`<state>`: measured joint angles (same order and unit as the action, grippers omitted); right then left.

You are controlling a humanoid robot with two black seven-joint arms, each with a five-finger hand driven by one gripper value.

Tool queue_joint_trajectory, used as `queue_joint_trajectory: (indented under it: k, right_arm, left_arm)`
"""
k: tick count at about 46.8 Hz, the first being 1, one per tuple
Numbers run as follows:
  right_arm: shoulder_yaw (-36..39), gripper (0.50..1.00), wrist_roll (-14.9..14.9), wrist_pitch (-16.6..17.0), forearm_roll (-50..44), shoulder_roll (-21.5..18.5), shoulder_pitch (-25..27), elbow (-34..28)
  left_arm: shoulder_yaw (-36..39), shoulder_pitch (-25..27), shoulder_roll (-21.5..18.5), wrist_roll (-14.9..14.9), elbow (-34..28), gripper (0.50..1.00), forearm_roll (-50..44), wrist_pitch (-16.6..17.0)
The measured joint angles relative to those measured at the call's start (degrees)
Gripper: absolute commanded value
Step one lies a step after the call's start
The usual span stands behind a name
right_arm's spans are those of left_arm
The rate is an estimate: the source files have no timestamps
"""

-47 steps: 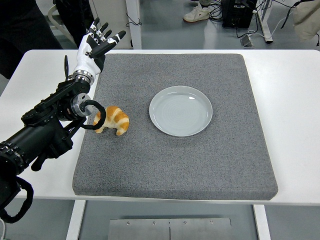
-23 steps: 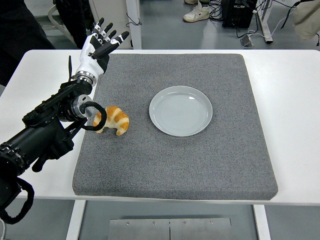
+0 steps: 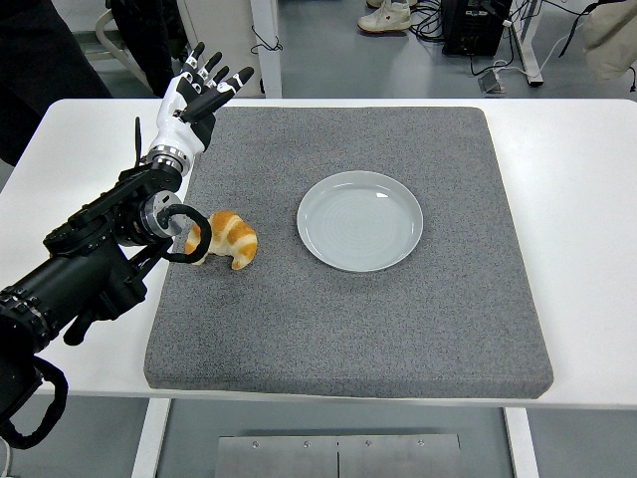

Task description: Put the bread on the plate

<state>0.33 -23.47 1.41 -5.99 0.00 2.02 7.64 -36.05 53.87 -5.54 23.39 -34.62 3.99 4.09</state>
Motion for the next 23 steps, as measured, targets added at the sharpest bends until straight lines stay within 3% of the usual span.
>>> queue_joint_trajectory:
  k: [23]
  right_arm:
    - [-0.1, 1.0, 0.0, 0.0, 0.0, 0.0, -0.1, -0.1]
  left_arm:
    - [0.3, 0.9, -0.5, -0.2, -0.7, 0.96, 0.2, 0.0]
